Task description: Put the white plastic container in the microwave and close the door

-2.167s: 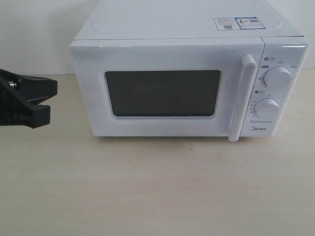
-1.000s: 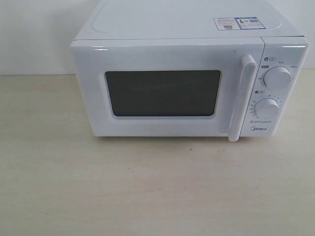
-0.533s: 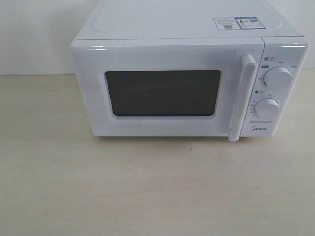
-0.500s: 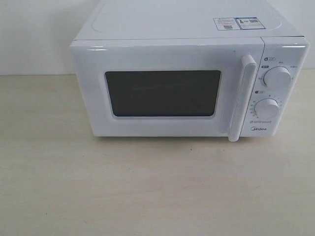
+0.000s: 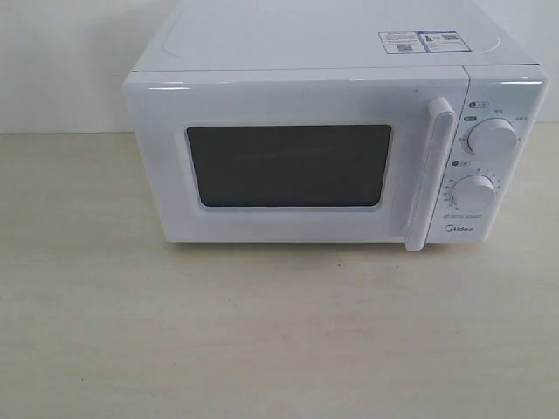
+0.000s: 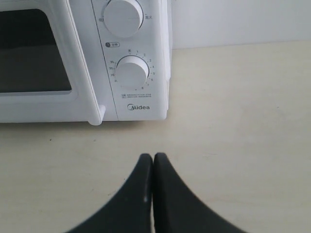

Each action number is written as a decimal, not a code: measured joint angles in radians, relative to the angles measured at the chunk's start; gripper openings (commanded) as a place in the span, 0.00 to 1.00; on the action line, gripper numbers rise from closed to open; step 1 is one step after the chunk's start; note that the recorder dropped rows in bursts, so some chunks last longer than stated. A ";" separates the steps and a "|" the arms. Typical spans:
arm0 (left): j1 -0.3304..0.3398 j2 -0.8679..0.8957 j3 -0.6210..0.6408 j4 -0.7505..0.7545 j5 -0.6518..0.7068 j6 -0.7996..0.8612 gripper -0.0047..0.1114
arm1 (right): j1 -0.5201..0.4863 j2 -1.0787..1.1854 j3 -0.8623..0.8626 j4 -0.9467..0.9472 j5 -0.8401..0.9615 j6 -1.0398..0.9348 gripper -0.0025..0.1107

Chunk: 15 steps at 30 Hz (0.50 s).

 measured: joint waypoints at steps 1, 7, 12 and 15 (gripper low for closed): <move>0.000 0.000 0.007 0.040 0.007 -0.002 0.08 | 0.000 0.000 0.000 0.000 0.000 0.000 0.02; 0.000 0.000 0.011 0.258 0.054 -0.150 0.08 | 0.000 0.000 0.000 0.000 0.000 0.000 0.02; 0.000 0.000 0.011 0.302 0.055 -0.354 0.08 | 0.000 0.000 0.000 0.000 0.000 0.000 0.02; 0.000 0.000 0.011 0.306 0.055 -0.372 0.08 | 0.000 0.000 0.000 0.000 0.000 0.000 0.02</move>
